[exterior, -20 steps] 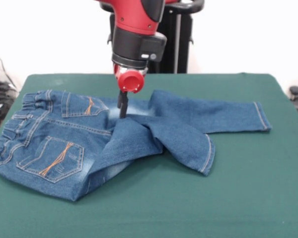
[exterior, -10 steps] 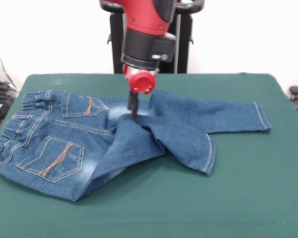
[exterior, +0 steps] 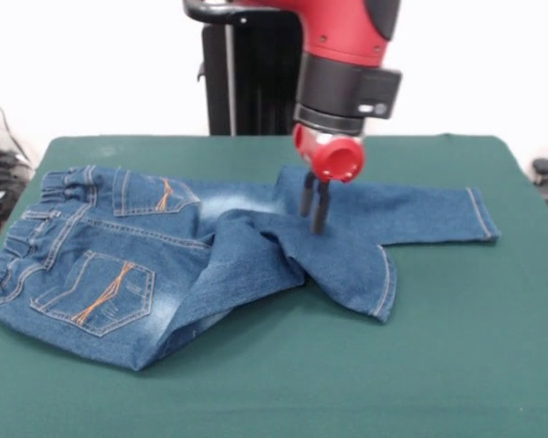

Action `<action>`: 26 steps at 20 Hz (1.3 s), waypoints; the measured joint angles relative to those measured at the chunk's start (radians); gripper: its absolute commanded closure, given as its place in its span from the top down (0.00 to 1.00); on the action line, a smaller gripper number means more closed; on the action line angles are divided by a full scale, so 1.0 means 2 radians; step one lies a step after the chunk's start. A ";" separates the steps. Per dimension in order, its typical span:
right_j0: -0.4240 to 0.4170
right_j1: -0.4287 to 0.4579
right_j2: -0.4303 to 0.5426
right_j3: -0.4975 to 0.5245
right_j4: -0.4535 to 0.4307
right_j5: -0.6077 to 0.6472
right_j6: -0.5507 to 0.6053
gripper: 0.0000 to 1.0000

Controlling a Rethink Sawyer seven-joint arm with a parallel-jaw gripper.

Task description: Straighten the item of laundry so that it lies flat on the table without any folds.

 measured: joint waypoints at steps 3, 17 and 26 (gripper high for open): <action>0.015 0.002 -0.006 -0.015 0.021 0.015 0.000 1.00; 0.025 0.069 -0.044 -0.101 0.071 0.027 0.000 1.00; 0.056 0.140 -0.081 -0.143 0.121 0.027 0.000 1.00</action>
